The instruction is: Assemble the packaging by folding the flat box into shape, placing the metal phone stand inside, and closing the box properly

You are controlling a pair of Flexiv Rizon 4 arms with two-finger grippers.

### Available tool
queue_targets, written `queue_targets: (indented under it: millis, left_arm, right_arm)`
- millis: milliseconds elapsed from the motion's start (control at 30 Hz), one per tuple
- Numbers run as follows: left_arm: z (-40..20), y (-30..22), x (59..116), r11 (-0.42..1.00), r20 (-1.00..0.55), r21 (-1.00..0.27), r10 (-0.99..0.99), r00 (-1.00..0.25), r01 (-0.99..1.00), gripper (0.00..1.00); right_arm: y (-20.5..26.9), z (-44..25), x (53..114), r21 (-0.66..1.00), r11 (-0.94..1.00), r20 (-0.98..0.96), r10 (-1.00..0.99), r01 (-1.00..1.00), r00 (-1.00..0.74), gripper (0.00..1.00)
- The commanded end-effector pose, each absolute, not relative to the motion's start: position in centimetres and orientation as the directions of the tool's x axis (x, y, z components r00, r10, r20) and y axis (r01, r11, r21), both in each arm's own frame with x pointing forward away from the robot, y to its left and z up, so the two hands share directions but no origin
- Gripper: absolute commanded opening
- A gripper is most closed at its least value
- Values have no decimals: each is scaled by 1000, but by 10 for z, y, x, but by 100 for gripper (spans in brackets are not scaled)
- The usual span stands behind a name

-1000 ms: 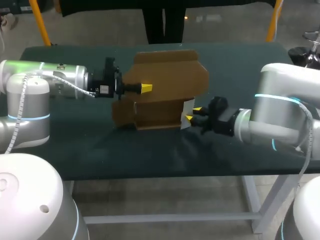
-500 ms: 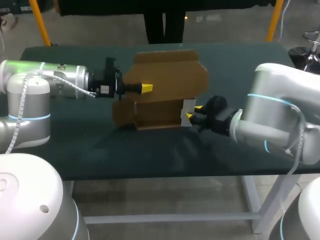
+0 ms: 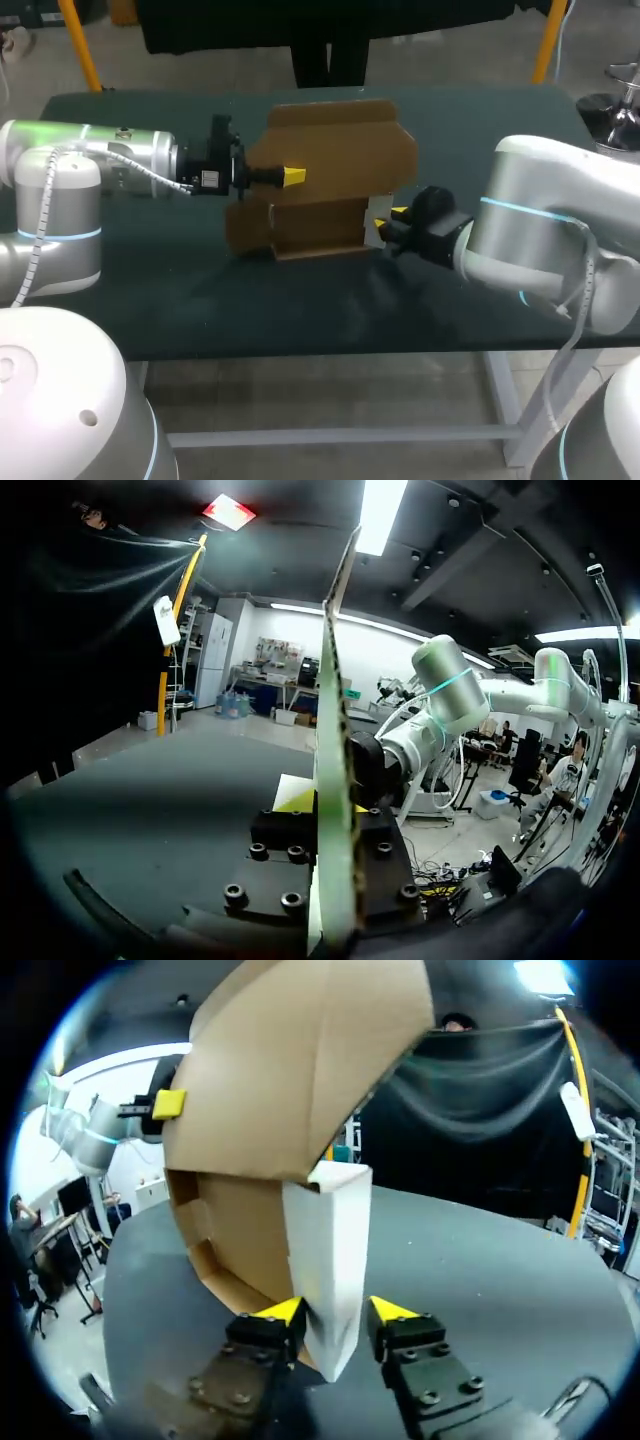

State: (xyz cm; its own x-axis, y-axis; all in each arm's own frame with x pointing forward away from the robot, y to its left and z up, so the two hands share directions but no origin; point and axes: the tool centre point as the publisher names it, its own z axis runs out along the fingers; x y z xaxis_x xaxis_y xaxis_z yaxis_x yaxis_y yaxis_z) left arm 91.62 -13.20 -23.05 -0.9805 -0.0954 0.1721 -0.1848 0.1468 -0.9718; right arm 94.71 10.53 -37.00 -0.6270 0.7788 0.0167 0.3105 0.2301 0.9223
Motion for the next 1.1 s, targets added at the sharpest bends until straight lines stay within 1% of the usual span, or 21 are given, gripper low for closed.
queue_targets:
  millis: [33,100,267,433,533,600,633,767,933,1000,1033,1100]
  left_arm:
    - [-233,-132,916,147,173,-972,-92,-981,-186,0]
    - [-233,-132,916,147,173,-972,-92,-981,-186,0]
    - [-233,-132,916,147,173,-972,-92,-981,-186,0]
    - [-233,-132,916,147,173,-972,-92,-981,-186,0]
    - [-233,-132,916,147,173,-972,-92,-981,-186,0]
    - [-233,-132,916,147,173,-972,-92,-981,-186,0]
    - [-233,-132,916,147,173,-972,-92,-981,-186,0]
    - [-233,-132,916,147,173,-972,-92,-981,-186,0]
    - [-233,-132,916,147,173,-972,-92,-981,-186,0]
    - [-233,-132,916,147,173,-972,-92,-981,-186,0]
    - [-233,-132,916,147,173,-972,-92,-981,-186,0]
    - [-233,-132,916,147,173,-972,-92,-981,-186,0]
  right_arm:
    - [110,-375,950,931,205,-34,873,301,-487,42]
    - [112,-375,952,932,194,-28,881,308,-472,38]
    - [115,-374,956,932,176,-17,894,316,-447,34]
    - [121,-373,959,929,177,-24,905,326,-425,34]
    - [122,-372,960,928,170,-21,913,332,-408,31]
    - [123,-372,960,927,169,-21,915,334,-403,28]
    - [123,-372,960,928,162,-16,917,336,-398,23]
    - [123,-372,961,927,152,-10,924,342,-383,17]
    - [123,-374,964,925,139,-2,933,354,-361,16]
    - [123,-374,964,924,135,1,934,358,-356,9]
    - [123,-374,964,924,134,1,935,359,-354,2]
    - [123,-374,964,923,133,2,936,361,-351,0]
